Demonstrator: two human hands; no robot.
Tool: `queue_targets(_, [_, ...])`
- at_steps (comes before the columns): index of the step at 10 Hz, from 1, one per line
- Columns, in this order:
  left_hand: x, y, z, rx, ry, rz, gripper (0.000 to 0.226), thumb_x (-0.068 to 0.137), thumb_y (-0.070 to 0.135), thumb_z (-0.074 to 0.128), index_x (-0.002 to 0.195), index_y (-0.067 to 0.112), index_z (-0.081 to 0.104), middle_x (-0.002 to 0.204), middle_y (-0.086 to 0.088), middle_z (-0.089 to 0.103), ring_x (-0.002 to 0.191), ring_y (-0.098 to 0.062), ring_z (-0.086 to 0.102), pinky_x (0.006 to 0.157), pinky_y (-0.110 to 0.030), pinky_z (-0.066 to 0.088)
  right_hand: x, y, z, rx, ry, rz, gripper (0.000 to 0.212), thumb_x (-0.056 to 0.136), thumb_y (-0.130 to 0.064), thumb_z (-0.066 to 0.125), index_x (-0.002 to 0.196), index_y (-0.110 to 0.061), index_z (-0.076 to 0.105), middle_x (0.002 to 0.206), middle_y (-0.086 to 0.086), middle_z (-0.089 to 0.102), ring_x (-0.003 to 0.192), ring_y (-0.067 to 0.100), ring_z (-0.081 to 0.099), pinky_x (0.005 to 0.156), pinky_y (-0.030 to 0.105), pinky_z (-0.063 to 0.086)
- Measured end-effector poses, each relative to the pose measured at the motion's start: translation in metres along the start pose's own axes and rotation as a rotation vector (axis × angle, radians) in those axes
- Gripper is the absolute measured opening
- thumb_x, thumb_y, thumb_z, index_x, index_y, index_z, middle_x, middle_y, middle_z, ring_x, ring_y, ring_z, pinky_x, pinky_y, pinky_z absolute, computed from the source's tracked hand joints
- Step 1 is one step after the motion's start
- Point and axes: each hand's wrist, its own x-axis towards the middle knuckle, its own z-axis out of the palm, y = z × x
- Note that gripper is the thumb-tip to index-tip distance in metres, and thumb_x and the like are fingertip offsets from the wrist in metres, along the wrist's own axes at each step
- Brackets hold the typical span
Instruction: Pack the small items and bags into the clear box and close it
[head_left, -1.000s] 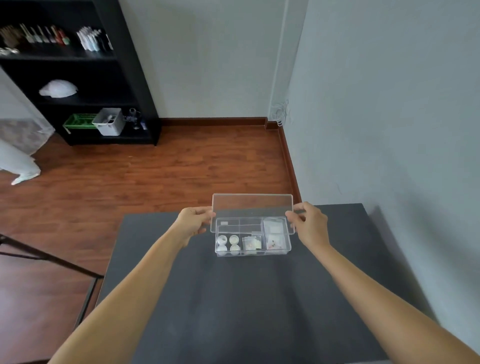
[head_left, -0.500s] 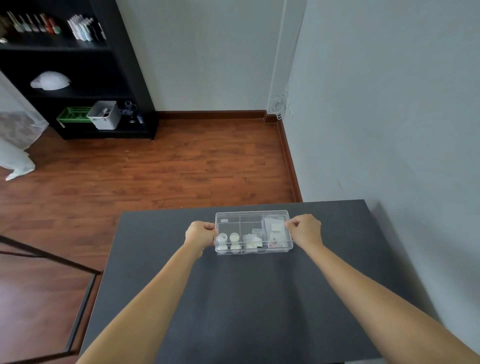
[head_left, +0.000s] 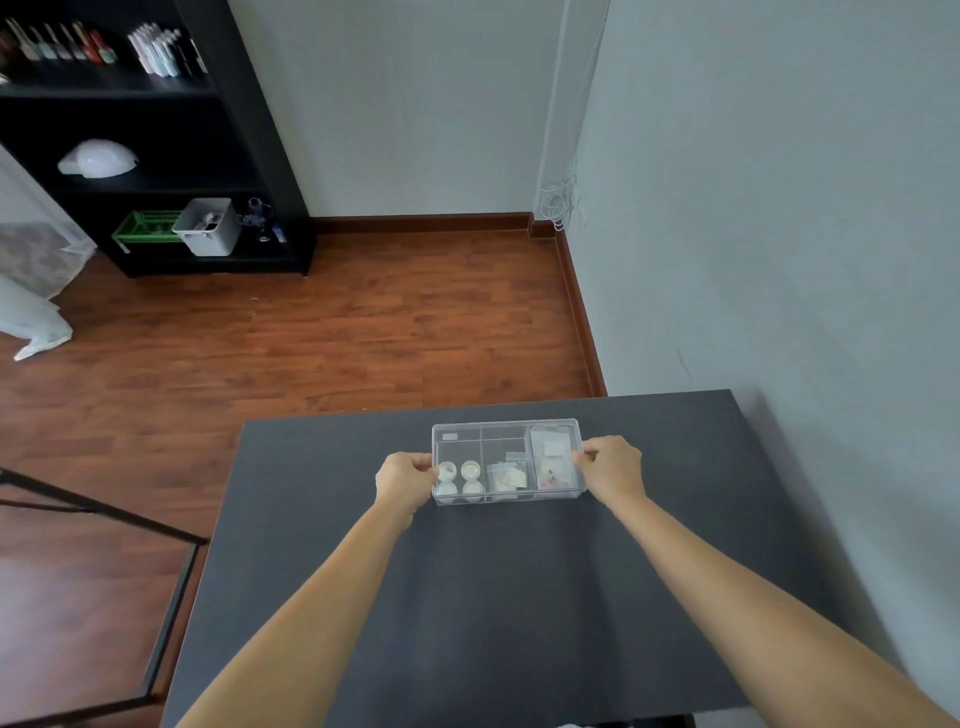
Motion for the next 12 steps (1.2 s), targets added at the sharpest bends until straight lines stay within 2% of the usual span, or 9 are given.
queue_targets(3, [-0.002,0.008,-0.001,0.022,0.017,-0.048,0.019,0.082,0.006,0.058,0.080,0.015,0.075,0.095,-0.012,0.074,0.085,-0.030,0.068,0.089,-0.041,0.058,0.007,-0.010,-0.009,0.134,-0.092,0.211,0.015,0.087,-0.012,0.063,0.087,-0.004,0.076,0.091,0.007,0.068,0.069,0.033,0.073,0.063,0.040,0.063])
queue_targets(4, [-0.005,0.008,0.000,0.011,0.031,-0.058,0.018,0.082,0.007,0.058,0.084,0.014,0.075,0.096,-0.013,0.073,0.091,-0.032,0.070,0.089,-0.040,0.058,0.006,-0.010,-0.009,0.150,-0.100,0.238,0.016,0.087,-0.011,0.061,0.090,-0.004,0.076,0.096,0.009,0.070,0.069,0.034,0.073,0.066,0.041,0.063])
queue_targets(6, [-0.005,0.006,-0.001,-0.013,0.051,-0.050,0.030,0.083,0.005,0.061,0.058,0.022,0.062,0.086,-0.012,0.067,0.078,-0.026,0.062,0.090,-0.046,0.057,0.002,-0.006,-0.003,0.185,-0.059,0.198,0.023,0.089,-0.013,0.055,0.087,-0.002,0.075,0.095,0.014,0.071,0.077,0.033,0.072,0.065,0.041,0.063])
queue_targets(7, [-0.004,0.005,0.000,0.035,0.049,-0.021,0.022,0.082,0.009,0.060,0.061,0.015,0.062,0.082,-0.010,0.062,0.071,-0.025,0.054,0.079,-0.035,0.058,-0.004,0.002,0.003,0.201,-0.035,0.186,0.036,0.093,-0.019,0.046,0.077,0.004,0.068,0.088,0.017,0.069,0.080,0.035,0.068,0.070,0.042,0.061])
queue_targets(8, [-0.013,-0.001,0.006,0.168,0.148,0.104,0.018,0.088,0.018,0.057,0.100,0.007,0.064,0.099,-0.014,0.052,0.086,-0.029,0.047,0.079,-0.038,0.049,-0.024,0.015,0.013,0.208,0.082,0.148,0.036,0.098,-0.029,0.039,0.077,-0.007,0.058,0.086,0.010,0.064,0.089,0.031,0.059,0.075,0.035,0.046])
queue_targets(9, [-0.033,-0.029,0.018,0.299,0.359,0.476,0.042,0.091,0.018,0.058,0.132,0.012,0.050,0.125,-0.009,0.045,0.115,-0.028,0.043,0.093,-0.040,0.044,-0.058,0.038,0.038,0.173,0.260,-0.028,0.014,0.097,-0.019,0.046,0.092,-0.010,0.055,0.098,0.010,0.059,0.093,0.029,0.049,0.079,0.037,0.042])
queue_targets(10, [-0.056,-0.066,0.039,0.556,0.333,0.791,0.040,0.086,0.013,0.063,0.125,0.017,0.055,0.122,-0.005,0.050,0.109,-0.025,0.048,0.093,-0.038,0.046,-0.092,0.062,0.066,-0.070,0.289,-0.223,0.011,0.093,-0.015,0.058,0.102,-0.009,0.060,0.114,0.013,0.057,0.105,0.032,0.052,0.089,0.043,0.049])
queue_targets(11, [-0.068,-0.099,0.061,0.712,0.159,0.819,0.041,0.090,0.023,0.058,0.131,0.017,0.052,0.131,-0.004,0.049,0.120,-0.025,0.050,0.102,-0.039,0.043,-0.107,0.078,0.085,-0.264,0.199,-0.331,0.032,0.095,-0.026,0.057,0.124,-0.013,0.058,0.139,0.016,0.050,0.130,0.033,0.047,0.104,0.045,0.043])
queue_targets(12, [-0.066,-0.117,0.077,0.798,0.082,0.734,0.050,0.099,0.035,0.040,0.146,0.018,0.034,0.154,-0.006,0.030,0.141,-0.026,0.031,0.118,-0.040,0.024,-0.107,0.080,0.095,-0.343,0.162,-0.376,0.045,0.098,-0.035,0.049,0.140,-0.019,0.046,0.152,0.015,0.036,0.142,0.032,0.033,0.114,0.047,0.031])
